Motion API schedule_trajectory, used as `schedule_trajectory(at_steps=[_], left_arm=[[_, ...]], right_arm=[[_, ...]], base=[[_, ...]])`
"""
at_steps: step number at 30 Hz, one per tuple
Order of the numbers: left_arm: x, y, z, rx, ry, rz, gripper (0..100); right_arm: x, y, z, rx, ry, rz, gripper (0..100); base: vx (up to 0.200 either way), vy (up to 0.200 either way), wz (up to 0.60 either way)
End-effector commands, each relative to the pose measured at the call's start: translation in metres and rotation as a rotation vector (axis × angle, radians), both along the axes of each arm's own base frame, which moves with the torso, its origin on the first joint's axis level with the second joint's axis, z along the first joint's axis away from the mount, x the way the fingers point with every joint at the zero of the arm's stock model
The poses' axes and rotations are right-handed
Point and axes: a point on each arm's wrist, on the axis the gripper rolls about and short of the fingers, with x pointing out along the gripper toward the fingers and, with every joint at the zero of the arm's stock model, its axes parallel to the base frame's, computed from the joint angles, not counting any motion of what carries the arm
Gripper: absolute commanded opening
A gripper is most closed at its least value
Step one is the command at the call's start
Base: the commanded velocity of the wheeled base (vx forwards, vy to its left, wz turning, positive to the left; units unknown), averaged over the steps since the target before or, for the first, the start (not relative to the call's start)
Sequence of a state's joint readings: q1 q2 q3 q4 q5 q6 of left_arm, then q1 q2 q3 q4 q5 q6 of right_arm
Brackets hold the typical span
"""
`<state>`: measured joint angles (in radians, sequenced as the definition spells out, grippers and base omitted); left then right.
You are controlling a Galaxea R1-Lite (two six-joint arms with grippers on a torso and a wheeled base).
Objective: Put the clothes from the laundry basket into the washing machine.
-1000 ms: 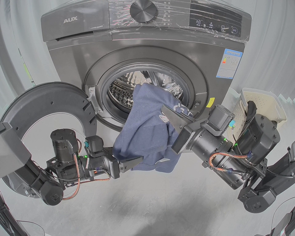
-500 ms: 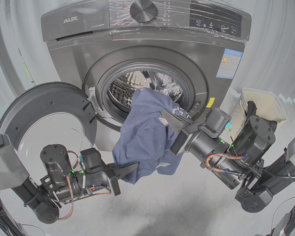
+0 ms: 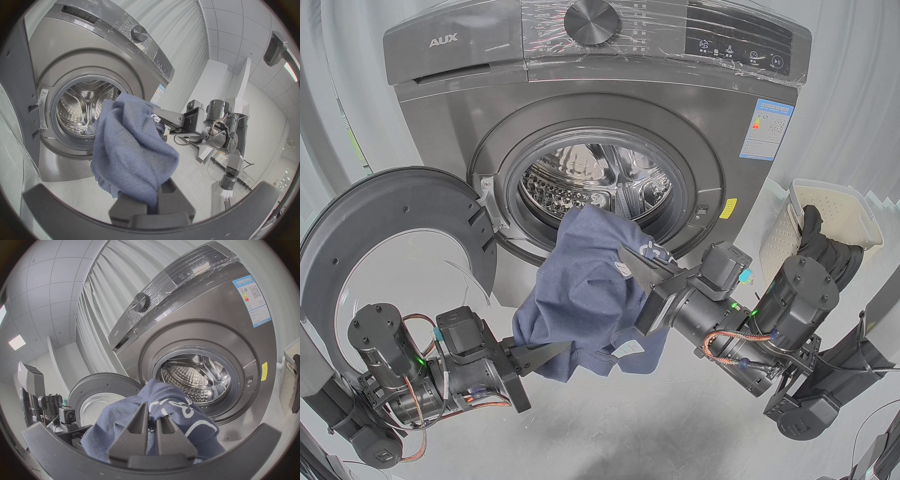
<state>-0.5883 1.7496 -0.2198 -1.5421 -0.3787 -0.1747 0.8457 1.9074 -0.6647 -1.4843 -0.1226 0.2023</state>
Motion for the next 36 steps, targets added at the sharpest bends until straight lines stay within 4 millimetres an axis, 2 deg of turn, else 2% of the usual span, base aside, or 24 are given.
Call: schedule_trajectory(at_steps=[1,3,4,8,26,30,36], left_arm=[[0.005,0.001,-0.009,0.020,0.031,0.014,0],[0.007,0.000,-0.015,0.034,0.055,0.018,0],[0.008,-0.001,-0.017,0.037,0.067,0.018,100],[0.015,0.000,-0.022,0.043,0.081,0.064,100],[0.011,0.000,-0.019,0.034,0.076,0.061,100],[0.004,0.002,-0.011,0.017,0.051,0.050,100],[0.004,0.002,-0.018,0.036,0.079,0.052,100]], right_arm=[[0.001,0.001,-0.003,-0.007,0.007,-0.001,0],[0.001,0.001,-0.003,-0.006,0.006,-0.001,0],[0.001,0.001,-0.003,-0.006,0.006,-0.001,0],[0.001,0.001,-0.003,-0.006,0.006,-0.001,0],[0.006,-0.003,-0.002,-0.011,-0.004,-0.023,0],[0.014,-0.007,-0.004,-0.014,-0.001,-0.048,0],[0.026,-0.012,-0.002,-0.007,-0.009,-0.085,0]], base=[[0.000,0.000,0.00],[0.000,0.000,0.00],[0.000,0.000,0.00],[0.000,0.000,0.00],[0.000,0.000,0.00],[0.000,0.000,0.00],[0.000,0.000,0.00]])
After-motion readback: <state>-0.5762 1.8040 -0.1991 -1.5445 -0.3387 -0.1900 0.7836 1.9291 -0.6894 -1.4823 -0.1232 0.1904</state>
